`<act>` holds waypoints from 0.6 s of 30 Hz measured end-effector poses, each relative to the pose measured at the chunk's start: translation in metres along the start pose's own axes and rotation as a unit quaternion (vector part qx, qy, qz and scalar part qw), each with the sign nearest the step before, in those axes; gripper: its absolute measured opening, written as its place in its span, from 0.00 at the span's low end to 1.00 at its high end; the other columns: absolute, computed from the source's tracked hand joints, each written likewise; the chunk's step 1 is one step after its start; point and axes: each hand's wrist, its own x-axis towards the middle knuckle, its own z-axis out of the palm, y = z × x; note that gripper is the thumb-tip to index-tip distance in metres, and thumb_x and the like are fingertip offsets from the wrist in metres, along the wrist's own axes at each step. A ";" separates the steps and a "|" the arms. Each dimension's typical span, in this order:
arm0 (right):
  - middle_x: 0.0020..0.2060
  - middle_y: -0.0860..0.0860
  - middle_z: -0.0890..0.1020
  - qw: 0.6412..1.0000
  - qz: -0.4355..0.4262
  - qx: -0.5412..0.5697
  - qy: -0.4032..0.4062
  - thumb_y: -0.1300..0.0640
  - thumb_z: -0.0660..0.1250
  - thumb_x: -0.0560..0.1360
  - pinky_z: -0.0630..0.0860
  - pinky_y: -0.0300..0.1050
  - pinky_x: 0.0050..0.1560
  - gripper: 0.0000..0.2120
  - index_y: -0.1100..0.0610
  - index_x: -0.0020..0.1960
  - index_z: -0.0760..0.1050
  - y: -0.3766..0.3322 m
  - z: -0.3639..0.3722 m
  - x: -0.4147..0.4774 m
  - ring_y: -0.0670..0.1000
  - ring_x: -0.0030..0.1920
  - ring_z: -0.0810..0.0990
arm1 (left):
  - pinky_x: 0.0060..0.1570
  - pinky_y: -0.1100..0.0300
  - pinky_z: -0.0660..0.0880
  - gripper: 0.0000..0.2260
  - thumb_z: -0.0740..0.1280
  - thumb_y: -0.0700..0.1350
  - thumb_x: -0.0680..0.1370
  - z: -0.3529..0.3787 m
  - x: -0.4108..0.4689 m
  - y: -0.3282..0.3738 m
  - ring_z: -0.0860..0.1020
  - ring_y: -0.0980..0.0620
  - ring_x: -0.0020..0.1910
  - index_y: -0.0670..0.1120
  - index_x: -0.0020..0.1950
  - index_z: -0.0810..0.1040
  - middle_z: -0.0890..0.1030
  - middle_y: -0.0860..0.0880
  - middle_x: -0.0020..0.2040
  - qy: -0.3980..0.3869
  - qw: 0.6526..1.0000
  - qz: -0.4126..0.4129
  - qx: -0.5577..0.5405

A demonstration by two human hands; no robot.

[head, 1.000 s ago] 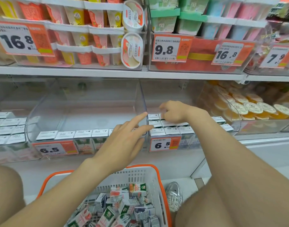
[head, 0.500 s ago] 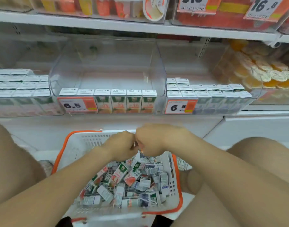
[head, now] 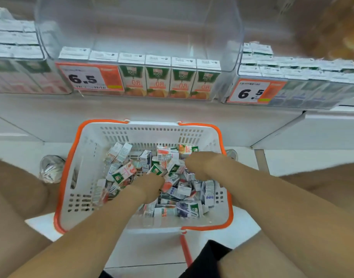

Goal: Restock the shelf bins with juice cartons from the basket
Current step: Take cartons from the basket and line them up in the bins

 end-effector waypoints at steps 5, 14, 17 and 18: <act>0.55 0.55 0.79 0.995 0.036 0.080 0.042 0.68 0.63 0.80 0.81 0.51 0.45 0.19 0.61 0.70 0.70 0.007 0.027 0.042 0.55 0.46 0.79 | 0.58 0.50 0.79 0.12 0.64 0.44 0.83 0.021 0.014 -0.011 0.80 0.43 0.56 0.43 0.66 0.78 0.76 0.42 0.64 -0.010 0.999 -0.026 -0.046; 0.81 0.61 0.58 0.996 0.001 0.051 0.068 0.70 0.63 0.79 0.81 0.56 0.54 0.40 0.39 0.82 0.59 -0.017 0.037 0.089 0.67 0.66 0.78 | 0.57 0.51 0.78 0.14 0.72 0.47 0.78 0.029 0.020 -0.015 0.79 0.44 0.56 0.45 0.61 0.79 0.78 0.44 0.60 0.026 0.990 -0.072 -0.122; 0.67 0.59 0.76 0.990 0.000 -0.031 0.138 0.69 0.65 0.77 0.80 0.55 0.47 0.35 0.46 0.79 0.65 -0.018 0.032 0.089 0.62 0.59 0.82 | 0.44 0.58 0.76 0.10 0.74 0.44 0.77 0.032 0.017 -0.014 0.79 0.48 0.47 0.43 0.55 0.80 0.81 0.47 0.50 0.050 0.978 -0.121 -0.164; 0.64 0.58 0.78 0.987 0.001 -0.045 0.154 0.68 0.68 0.77 0.80 0.54 0.46 0.32 0.48 0.78 0.68 -0.017 0.030 0.088 0.60 0.59 0.82 | 0.39 0.61 0.74 0.09 0.75 0.43 0.76 0.033 0.016 -0.015 0.78 0.50 0.42 0.44 0.52 0.78 0.79 0.48 0.46 0.052 0.972 -0.140 -0.182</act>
